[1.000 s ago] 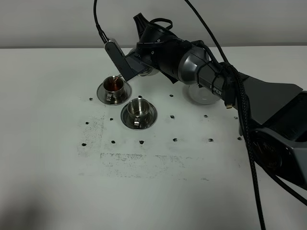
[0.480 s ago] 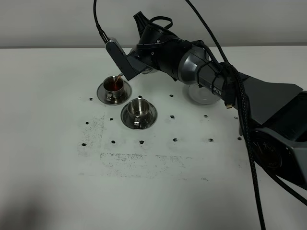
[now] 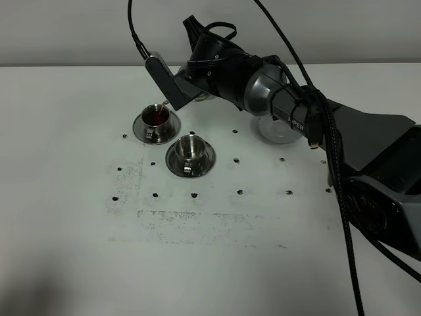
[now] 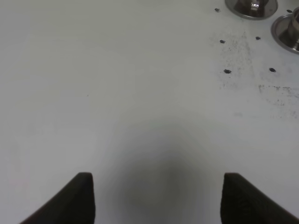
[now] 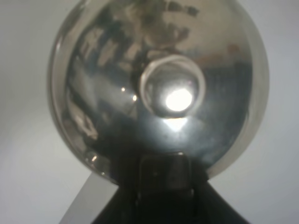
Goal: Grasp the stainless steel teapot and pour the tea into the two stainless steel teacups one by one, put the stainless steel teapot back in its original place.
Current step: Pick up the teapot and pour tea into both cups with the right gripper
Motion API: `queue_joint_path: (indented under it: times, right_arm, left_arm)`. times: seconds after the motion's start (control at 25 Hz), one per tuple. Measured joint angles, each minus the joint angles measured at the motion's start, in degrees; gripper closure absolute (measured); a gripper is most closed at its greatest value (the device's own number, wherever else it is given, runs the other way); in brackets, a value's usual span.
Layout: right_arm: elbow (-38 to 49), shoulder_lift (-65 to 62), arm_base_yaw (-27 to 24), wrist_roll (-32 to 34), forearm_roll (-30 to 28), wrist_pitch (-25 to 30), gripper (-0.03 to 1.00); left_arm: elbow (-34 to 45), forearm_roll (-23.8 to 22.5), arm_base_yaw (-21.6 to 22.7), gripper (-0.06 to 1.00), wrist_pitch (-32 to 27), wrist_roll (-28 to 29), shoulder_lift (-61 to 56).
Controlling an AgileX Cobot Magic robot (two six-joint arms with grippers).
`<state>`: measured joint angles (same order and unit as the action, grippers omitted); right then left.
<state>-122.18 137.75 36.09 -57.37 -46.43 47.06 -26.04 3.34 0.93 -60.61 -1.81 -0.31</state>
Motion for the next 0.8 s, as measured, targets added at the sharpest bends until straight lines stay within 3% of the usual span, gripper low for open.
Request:
queue_joint_path:
  times: [0.8]
  right_arm:
    - [0.00, 0.00, 0.00, 0.22, 1.83, -0.36, 0.77]
  left_arm:
    - [0.00, 0.00, 0.00, 0.39, 0.00, 0.00, 0.00]
